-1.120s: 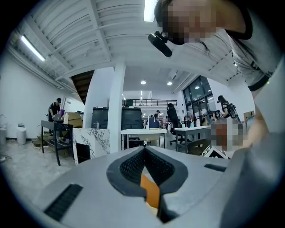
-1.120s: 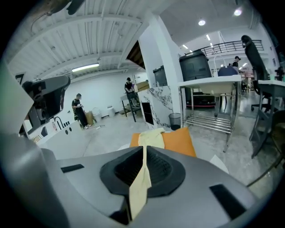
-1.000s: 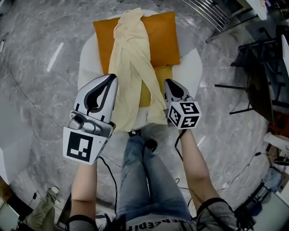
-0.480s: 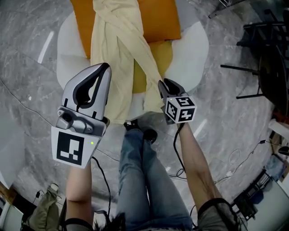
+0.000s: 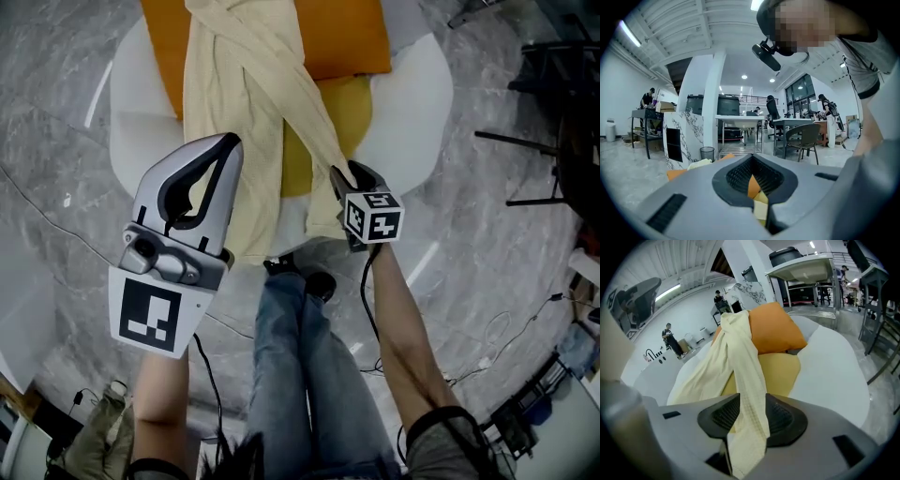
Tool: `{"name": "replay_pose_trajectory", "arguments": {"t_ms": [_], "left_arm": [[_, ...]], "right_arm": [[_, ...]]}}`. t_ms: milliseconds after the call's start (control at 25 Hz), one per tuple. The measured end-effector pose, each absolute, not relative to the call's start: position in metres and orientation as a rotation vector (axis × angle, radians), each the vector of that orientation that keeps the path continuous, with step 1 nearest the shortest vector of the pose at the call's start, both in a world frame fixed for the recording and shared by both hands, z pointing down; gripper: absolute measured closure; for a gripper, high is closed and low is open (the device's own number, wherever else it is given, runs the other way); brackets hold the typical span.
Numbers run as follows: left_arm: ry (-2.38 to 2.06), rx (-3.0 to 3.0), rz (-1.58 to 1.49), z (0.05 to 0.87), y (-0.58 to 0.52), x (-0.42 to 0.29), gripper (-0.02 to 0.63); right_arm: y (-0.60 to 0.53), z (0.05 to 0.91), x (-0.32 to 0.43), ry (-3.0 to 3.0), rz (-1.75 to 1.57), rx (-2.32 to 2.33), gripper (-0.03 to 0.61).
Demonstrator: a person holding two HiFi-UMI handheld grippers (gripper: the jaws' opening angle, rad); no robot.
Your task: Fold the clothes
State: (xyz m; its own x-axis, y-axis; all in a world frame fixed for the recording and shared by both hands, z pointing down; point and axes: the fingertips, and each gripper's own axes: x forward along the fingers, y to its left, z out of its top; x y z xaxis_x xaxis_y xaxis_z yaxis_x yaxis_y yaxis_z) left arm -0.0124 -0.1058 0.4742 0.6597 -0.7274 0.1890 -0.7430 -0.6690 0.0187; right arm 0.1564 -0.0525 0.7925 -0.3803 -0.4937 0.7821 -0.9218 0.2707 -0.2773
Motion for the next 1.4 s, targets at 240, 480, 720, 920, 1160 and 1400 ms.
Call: {"name": "replay_pose_trajectory", "arguments": {"t_ms": [240,480,720,920,1160,1400], "left_arm": [[-1.203,2.795,0.257,0.482,-0.111,-0.001,0.611],[-1.180,2.796,0.285,0.493,-0.109,0.002,0.611],[-1.194,2.790,0.273,0.484,-0.106,0.001,0.611],[-1.216,2.794,0.248,0.464,-0.099,0.000,0.611],[-1.264,2.794,0.229,0.428,-0.078,-0.003,0.611],[-1.353,2.783,0.230,0.382,-0.046,-0.018,0.611]], "right_arm": [[-0.040,0.820,0.140,-1.977,0.980,1.146,0.408],[-0.036,0.836,0.145,-1.889,0.875,1.161,0.507],[-0.033,0.809,0.148,-1.946,0.933,1.186,0.566],[-0.027,0.773,0.141,-2.017,1.017,1.209,0.568],[-0.011,0.720,0.119,-2.098,1.040,1.183,0.569],[0.008,0.668,0.095,-2.149,1.009,1.146,0.569]]}}
